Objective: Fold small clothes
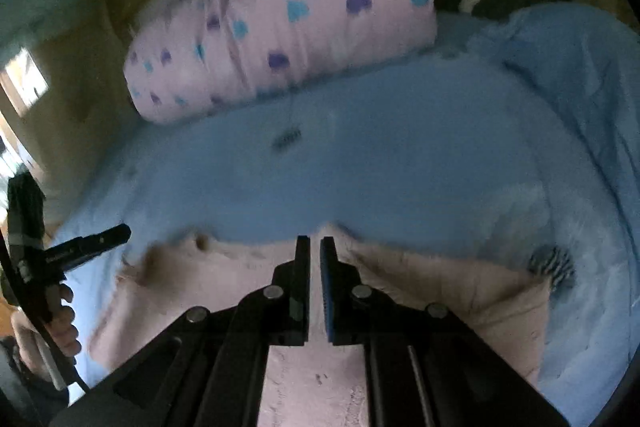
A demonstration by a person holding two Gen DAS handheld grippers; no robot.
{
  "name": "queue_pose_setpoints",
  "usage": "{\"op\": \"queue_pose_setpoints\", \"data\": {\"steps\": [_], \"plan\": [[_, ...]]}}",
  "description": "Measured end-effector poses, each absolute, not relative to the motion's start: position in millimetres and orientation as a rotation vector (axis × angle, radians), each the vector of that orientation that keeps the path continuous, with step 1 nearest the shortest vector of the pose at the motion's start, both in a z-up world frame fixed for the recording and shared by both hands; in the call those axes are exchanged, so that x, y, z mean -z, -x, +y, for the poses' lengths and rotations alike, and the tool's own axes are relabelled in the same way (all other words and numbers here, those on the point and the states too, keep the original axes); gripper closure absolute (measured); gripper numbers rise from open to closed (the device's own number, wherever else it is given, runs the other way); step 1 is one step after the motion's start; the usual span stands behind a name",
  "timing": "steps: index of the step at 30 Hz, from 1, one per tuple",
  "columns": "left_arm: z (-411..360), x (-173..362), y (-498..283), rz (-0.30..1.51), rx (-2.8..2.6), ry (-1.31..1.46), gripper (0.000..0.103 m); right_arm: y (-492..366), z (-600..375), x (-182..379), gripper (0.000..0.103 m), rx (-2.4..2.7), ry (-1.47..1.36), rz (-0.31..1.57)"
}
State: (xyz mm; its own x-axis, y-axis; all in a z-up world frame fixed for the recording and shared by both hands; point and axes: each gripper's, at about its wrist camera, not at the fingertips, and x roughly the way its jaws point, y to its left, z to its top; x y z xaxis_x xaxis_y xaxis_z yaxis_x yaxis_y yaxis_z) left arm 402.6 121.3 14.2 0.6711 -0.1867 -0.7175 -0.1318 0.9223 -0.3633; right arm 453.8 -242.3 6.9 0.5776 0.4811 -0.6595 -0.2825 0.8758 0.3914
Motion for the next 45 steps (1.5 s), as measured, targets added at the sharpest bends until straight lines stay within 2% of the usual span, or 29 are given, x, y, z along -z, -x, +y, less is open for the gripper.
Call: {"op": "queue_pose_setpoints", "data": {"steps": [3, 8, 12, 17, 23, 27, 32, 37, 39, 40, 41, 42, 43, 44, 45], "plan": [[130, -24, -375, 0.836, 0.043, 0.375, 0.087, -434, -254, -17, 0.094, -0.465, -0.247, 0.834], [147, -5, -322, 0.891, 0.051, 0.388, 0.086, -390, -278, -10, 0.084, -0.454, -0.205, 0.856], [154, 14, -303, 0.96, 0.041, 0.429, 0.083, -378, -287, 16, 0.083, -0.458, -0.168, 0.971], [156, 23, -322, 0.982, 0.052, 0.444, 0.083, -401, -277, 45, 0.083, -0.428, -0.151, 1.033], [133, 45, -373, 1.076, 0.135, 0.322, 0.083, -454, -266, 56, 0.083, -0.426, -0.224, 0.999], [152, 44, -393, 1.016, 0.053, 0.388, 0.083, -477, -295, 51, 0.083, -0.315, -0.341, 0.93], [208, 33, -372, 0.878, -0.175, 0.55, 0.083, -473, -333, 42, 0.083, -0.245, -0.42, 0.876], [236, 41, -337, 0.917, -0.186, 0.675, 0.083, -444, -349, 37, 0.083, -0.248, -0.411, 0.874], [236, 42, -322, 0.931, -0.164, 0.695, 0.083, -428, -352, 35, 0.079, -0.254, -0.391, 0.902], [232, 42, -311, 0.933, -0.126, 0.699, 0.083, -420, -353, 35, 0.072, -0.263, -0.395, 0.912], [228, 40, -303, 0.931, -0.103, 0.691, 0.082, -411, -354, 36, 0.059, -0.281, -0.405, 0.922], [222, 38, -295, 0.931, -0.087, 0.673, 0.076, -399, -357, 35, 0.051, -0.295, -0.413, 0.933], [213, 34, -282, 0.934, -0.065, 0.632, 0.072, -391, -358, 35, 0.038, -0.302, -0.417, 0.936], [207, 32, -273, 0.941, -0.048, 0.606, 0.062, -378, -360, 33, 0.033, -0.311, -0.425, 0.935], [200, 31, -266, 0.95, -0.03, 0.585, 0.051, -370, -362, 32, 0.032, -0.317, -0.435, 0.934]]}}
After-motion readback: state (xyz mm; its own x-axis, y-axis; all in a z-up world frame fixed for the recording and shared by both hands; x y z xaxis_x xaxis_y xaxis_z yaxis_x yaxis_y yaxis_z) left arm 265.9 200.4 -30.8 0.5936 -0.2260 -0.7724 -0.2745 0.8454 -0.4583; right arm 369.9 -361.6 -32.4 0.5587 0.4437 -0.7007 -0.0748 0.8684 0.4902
